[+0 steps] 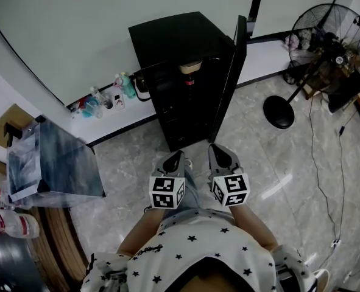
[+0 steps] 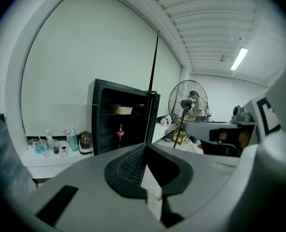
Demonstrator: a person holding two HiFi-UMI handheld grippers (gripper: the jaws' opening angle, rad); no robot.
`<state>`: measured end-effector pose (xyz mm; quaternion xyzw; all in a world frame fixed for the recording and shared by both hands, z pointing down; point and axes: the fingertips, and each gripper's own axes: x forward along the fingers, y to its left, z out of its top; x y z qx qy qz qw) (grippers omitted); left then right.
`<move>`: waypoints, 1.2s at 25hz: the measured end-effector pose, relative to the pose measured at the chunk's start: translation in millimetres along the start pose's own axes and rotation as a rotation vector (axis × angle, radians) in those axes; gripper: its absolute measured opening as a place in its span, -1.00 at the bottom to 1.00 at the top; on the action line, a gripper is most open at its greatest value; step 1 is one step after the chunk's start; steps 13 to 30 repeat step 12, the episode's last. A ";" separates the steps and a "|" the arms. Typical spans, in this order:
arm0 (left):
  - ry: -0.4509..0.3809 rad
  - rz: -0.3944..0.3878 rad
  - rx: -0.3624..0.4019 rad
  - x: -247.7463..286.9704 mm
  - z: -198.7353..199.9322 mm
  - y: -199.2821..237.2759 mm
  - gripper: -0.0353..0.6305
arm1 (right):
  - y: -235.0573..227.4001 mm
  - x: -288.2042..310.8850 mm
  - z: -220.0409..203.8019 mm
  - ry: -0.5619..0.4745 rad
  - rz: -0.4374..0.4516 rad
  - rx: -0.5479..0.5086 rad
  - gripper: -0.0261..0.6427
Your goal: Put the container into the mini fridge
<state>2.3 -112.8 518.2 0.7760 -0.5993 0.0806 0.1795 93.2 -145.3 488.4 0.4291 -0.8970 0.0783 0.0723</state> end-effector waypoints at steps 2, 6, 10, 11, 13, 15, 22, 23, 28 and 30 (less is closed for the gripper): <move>0.001 0.002 0.001 -0.8 -1.2 -1.2 -0.86 | 0.2 -1.2 1.0 -0.003 0.001 -0.005 -0.94; 0.003 0.002 0.008 -2.3 -0.4 -4.0 -0.86 | 1.5 -2.7 3.2 -0.008 0.006 -0.006 -0.94; 0.006 0.003 0.010 -4.4 -1.2 -4.1 -0.86 | 3.5 -3.9 2.6 -0.008 0.011 -0.002 -0.94; 0.006 0.003 0.011 -4.8 -1.6 -4.2 -0.86 | 4.0 -4.1 2.1 -0.009 0.012 -0.001 -0.94; 0.007 0.003 0.013 -5.2 -2.0 -4.2 -0.86 | 4.4 -4.2 1.7 -0.009 0.013 0.000 -0.94; 0.007 0.003 0.013 -5.2 -2.0 -4.2 -0.86 | 4.4 -4.2 1.7 -0.009 0.013 0.000 -0.94; 0.007 0.003 0.013 -5.2 -2.0 -4.2 -0.86 | 4.4 -4.2 1.7 -0.009 0.013 0.000 -0.94; 0.007 0.003 0.013 -5.2 -2.0 -4.2 -0.86 | 4.4 -4.2 1.7 -0.009 0.013 0.000 -0.94; 0.007 0.003 0.013 -5.2 -2.0 -4.2 -0.86 | 4.4 -4.2 1.7 -0.009 0.013 0.000 -0.94; 0.007 0.003 0.013 -5.2 -2.0 -4.2 -0.86 | 4.4 -4.2 1.7 -0.009 0.013 0.000 -0.94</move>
